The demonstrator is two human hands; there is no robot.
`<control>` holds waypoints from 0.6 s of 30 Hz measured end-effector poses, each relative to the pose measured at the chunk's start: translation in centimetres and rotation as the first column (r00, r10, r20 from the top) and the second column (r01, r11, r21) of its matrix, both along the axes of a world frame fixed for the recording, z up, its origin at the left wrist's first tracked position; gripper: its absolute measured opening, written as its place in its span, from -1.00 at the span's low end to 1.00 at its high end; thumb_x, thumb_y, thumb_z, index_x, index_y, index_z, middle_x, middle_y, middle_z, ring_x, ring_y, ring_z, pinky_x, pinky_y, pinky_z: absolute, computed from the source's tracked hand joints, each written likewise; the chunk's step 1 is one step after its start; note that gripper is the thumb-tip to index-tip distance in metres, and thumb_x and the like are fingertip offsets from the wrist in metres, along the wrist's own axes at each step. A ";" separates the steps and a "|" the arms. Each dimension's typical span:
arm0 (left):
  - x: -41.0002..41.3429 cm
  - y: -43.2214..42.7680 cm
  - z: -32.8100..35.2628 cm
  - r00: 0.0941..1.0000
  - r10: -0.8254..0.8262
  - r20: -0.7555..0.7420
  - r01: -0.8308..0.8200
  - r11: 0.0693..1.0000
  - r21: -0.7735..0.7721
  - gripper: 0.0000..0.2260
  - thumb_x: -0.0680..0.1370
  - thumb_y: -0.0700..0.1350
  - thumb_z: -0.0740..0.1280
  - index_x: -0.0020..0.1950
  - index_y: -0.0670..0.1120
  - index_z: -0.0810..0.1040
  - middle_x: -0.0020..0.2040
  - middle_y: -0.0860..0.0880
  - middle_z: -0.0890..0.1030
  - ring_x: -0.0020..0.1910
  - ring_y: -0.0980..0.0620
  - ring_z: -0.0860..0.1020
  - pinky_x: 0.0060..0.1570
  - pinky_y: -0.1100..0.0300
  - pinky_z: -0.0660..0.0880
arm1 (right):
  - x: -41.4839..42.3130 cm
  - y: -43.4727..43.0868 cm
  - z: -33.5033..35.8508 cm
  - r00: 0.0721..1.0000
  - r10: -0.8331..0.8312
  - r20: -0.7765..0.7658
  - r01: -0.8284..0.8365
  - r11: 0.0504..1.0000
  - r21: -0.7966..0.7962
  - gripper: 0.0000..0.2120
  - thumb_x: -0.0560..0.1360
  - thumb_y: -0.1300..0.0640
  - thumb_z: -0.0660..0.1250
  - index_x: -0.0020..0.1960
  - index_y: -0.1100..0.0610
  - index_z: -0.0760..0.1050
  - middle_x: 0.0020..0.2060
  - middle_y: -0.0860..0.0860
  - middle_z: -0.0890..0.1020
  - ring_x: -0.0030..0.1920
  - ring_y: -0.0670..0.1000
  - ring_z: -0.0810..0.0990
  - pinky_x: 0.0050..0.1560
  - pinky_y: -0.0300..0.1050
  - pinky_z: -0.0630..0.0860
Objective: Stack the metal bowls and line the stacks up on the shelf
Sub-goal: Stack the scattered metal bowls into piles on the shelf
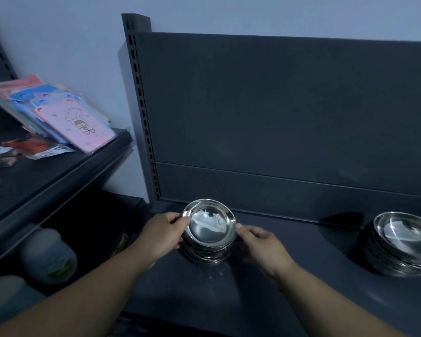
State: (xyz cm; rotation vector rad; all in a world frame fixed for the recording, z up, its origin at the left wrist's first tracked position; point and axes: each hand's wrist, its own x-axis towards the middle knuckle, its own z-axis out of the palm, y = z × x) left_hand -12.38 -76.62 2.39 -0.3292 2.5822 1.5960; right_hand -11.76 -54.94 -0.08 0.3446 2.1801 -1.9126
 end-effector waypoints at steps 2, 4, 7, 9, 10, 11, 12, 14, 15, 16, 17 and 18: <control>0.1 -0.1 -0.6 1.000 -0.006 0.010 0.007 1.000 -0.024 -0.69 0.53 0.22 0.25 0.09 0.06 0.61 -0.03 0.08 0.66 0.00 0.07 0.61 0.09 0.04 0.58 | 0.1 -0.1 -0.1 1.000 0.003 0.006 -0.003 1.000 -0.008 -0.78 0.54 -0.12 0.33 0.00 0.00 0.63 -0.03 0.02 0.73 0.01 0.04 0.69 0.01 -0.04 0.60; 0.5 0.1 -1.3 0.996 -0.024 0.090 0.013 0.992 0.122 -0.61 0.49 0.36 0.19 0.17 0.17 0.52 0.16 0.16 0.57 0.18 0.07 0.52 0.22 0.00 0.49 | 0.1 -0.2 -0.3 0.999 0.017 0.033 -0.015 0.999 -0.046 -0.78 0.55 -0.16 0.28 0.04 -0.06 0.60 0.01 -0.07 0.70 0.08 0.02 0.67 0.10 0.01 0.60; 1.1 0.8 -2.2 0.967 -0.061 0.247 -0.038 0.924 0.380 -0.40 0.38 0.48 0.14 0.35 0.28 0.34 0.24 0.17 0.47 0.29 -0.02 0.45 0.25 -0.02 0.45 | 0.2 -0.5 -0.8 0.994 0.055 0.091 -0.042 0.990 -0.137 -0.71 0.54 -0.26 0.22 0.16 -0.16 0.52 0.11 -0.17 0.65 0.14 -0.02 0.63 0.11 0.04 0.60; 1.0 1.0 -2.7 0.959 -0.083 0.271 -0.051 0.890 0.454 -0.32 0.33 0.49 0.13 0.40 0.25 0.32 0.16 0.16 0.53 0.25 -0.03 0.48 0.31 -0.08 0.41 | 0.1 -0.6 -1.1 0.993 0.059 0.106 -0.040 0.984 -0.173 -0.65 0.55 -0.26 0.19 0.25 -0.17 0.49 0.13 -0.19 0.65 0.15 -0.02 0.63 0.08 0.04 0.59; 0.9 1.1 -2.9 0.957 -0.087 0.275 -0.058 0.877 0.478 -0.32 0.33 0.48 0.14 0.40 0.23 0.33 0.11 0.17 0.54 0.22 -0.01 0.49 0.33 -0.10 0.39 | 0.1 -0.7 -1.1 0.992 0.056 0.111 -0.035 0.983 -0.181 -0.65 0.56 -0.25 0.18 0.27 -0.17 0.48 0.12 -0.19 0.66 0.15 -0.02 0.63 0.09 0.05 0.58; 0.8 1.1 -3.0 0.955 -0.093 0.280 -0.063 0.864 0.500 -0.30 0.33 0.47 0.15 0.41 0.22 0.33 0.10 0.18 0.55 0.20 0.00 0.49 0.34 -0.13 0.37 | 0.1 -0.8 -1.2 0.992 0.054 0.117 -0.031 0.982 -0.189 -0.64 0.57 -0.25 0.17 0.29 -0.17 0.47 0.13 -0.19 0.65 0.16 -0.03 0.63 0.12 0.06 0.56; 0.6 1.1 -3.2 0.954 -0.099 0.283 -0.064 0.854 0.516 -0.29 0.33 0.46 0.17 0.42 0.22 0.32 0.13 0.18 0.55 0.21 0.00 0.49 0.35 -0.15 0.35 | 0.0 -0.8 -1.3 0.991 0.053 0.123 -0.028 0.980 -0.197 -0.63 0.56 -0.27 0.17 0.30 -0.19 0.46 0.16 -0.19 0.64 0.18 -0.03 0.61 0.16 0.08 0.55; 0.5 1.2 -3.3 0.952 -0.122 0.281 -0.054 0.835 0.548 -0.34 0.34 0.44 0.18 0.40 0.25 0.35 0.17 0.18 0.54 0.25 0.01 0.47 0.37 -0.19 0.32 | 0.0 -0.9 -1.5 0.989 0.060 0.134 -0.029 0.975 -0.222 -0.63 0.54 -0.30 0.17 0.30 -0.25 0.46 0.19 -0.21 0.61 0.21 -0.05 0.57 0.24 0.15 0.51; 0.5 1.3 -3.3 0.952 -0.133 0.276 -0.050 0.822 0.567 -0.39 0.34 0.44 0.18 0.34 0.25 0.40 0.16 0.19 0.56 0.26 0.02 0.47 0.37 -0.21 0.31 | 0.0 -1.0 -1.6 0.988 0.065 0.139 -0.031 0.971 -0.235 -0.64 0.54 -0.30 0.17 0.29 -0.27 0.46 0.19 -0.22 0.61 0.22 -0.06 0.56 0.26 0.17 0.50; 0.6 1.4 -3.2 0.952 -0.138 0.274 -0.052 0.808 0.587 -0.45 0.32 0.43 0.18 0.25 0.26 0.45 0.14 0.19 0.58 0.25 0.03 0.49 0.37 -0.23 0.31 | 0.0 -1.2 -1.6 0.987 0.070 0.144 -0.032 0.967 -0.251 -0.67 0.55 -0.29 0.17 0.26 -0.28 0.48 0.17 -0.22 0.62 0.20 -0.06 0.57 0.27 0.18 0.49; 0.5 1.5 -3.2 0.952 -0.139 0.274 -0.057 0.798 0.601 -0.47 0.29 0.43 0.19 0.18 0.24 0.49 0.12 0.19 0.60 0.23 0.04 0.50 0.37 -0.23 0.30 | 0.0 -1.4 -1.5 0.986 0.070 0.152 -0.027 0.963 -0.269 -0.70 0.56 -0.26 0.17 0.23 -0.27 0.49 0.13 -0.20 0.65 0.18 -0.05 0.59 0.26 0.18 0.50; 0.6 1.5 -3.2 0.951 -0.141 0.275 -0.059 0.791 0.609 -0.46 0.26 0.43 0.20 0.13 0.22 0.52 0.12 0.19 0.61 0.22 0.04 0.51 0.37 -0.24 0.31 | 0.0 -1.5 -1.5 0.985 0.062 0.159 -0.014 0.958 -0.285 -0.73 0.58 -0.23 0.17 0.20 -0.25 0.51 0.10 -0.18 0.67 0.15 -0.04 0.61 0.26 0.18 0.51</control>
